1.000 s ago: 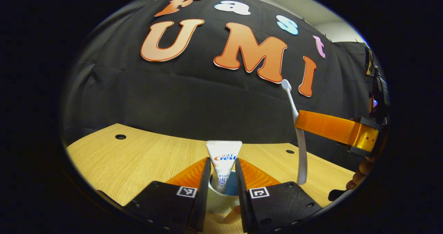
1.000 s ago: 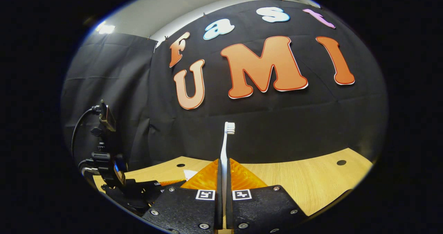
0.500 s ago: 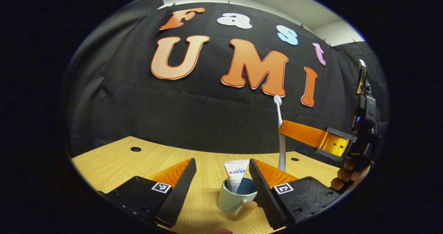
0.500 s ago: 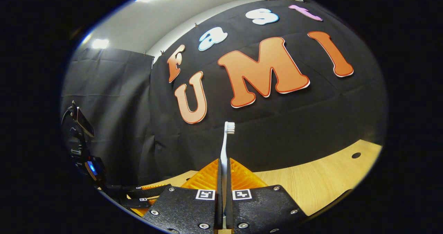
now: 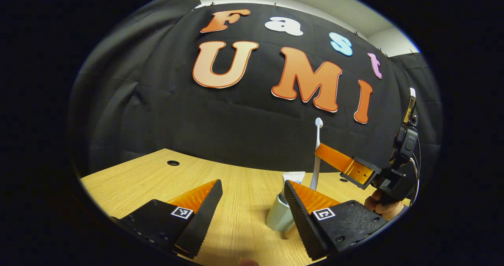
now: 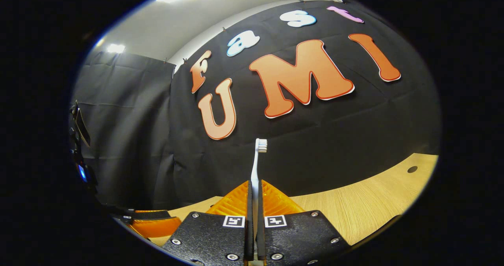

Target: Put the toothbrush and toothpaste on the desktop into the cup, then pick up the cup and place it on the coaster on the desktop.

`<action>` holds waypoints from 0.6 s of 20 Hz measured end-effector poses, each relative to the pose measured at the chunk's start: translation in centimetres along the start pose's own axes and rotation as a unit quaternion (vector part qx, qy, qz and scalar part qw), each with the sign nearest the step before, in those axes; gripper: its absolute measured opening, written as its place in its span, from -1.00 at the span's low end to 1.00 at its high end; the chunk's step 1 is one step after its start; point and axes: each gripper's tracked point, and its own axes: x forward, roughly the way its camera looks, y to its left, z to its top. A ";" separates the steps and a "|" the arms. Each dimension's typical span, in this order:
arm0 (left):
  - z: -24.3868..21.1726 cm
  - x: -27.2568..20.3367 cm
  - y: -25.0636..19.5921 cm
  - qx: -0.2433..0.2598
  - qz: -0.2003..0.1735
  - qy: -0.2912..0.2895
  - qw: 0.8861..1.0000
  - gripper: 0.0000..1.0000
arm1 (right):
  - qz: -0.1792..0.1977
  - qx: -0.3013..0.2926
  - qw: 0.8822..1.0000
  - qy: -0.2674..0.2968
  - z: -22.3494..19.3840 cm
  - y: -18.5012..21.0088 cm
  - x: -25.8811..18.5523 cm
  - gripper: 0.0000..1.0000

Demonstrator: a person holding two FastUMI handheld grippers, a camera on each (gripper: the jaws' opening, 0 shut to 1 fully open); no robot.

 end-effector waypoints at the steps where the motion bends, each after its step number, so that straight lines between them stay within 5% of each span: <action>1: 0.0 -0.2 0.3 0.002 0.003 0.001 1.000 0.88 | -0.003 -0.001 1.000 0.003 -0.5 -0.1 0.1 -0.92; 12: -0.9 -2.3 0.3 0.001 0.015 0.006 1.000 0.88 | -0.023 -0.033 0.998 0.051 -4.6 -1.3 -1.5 -0.88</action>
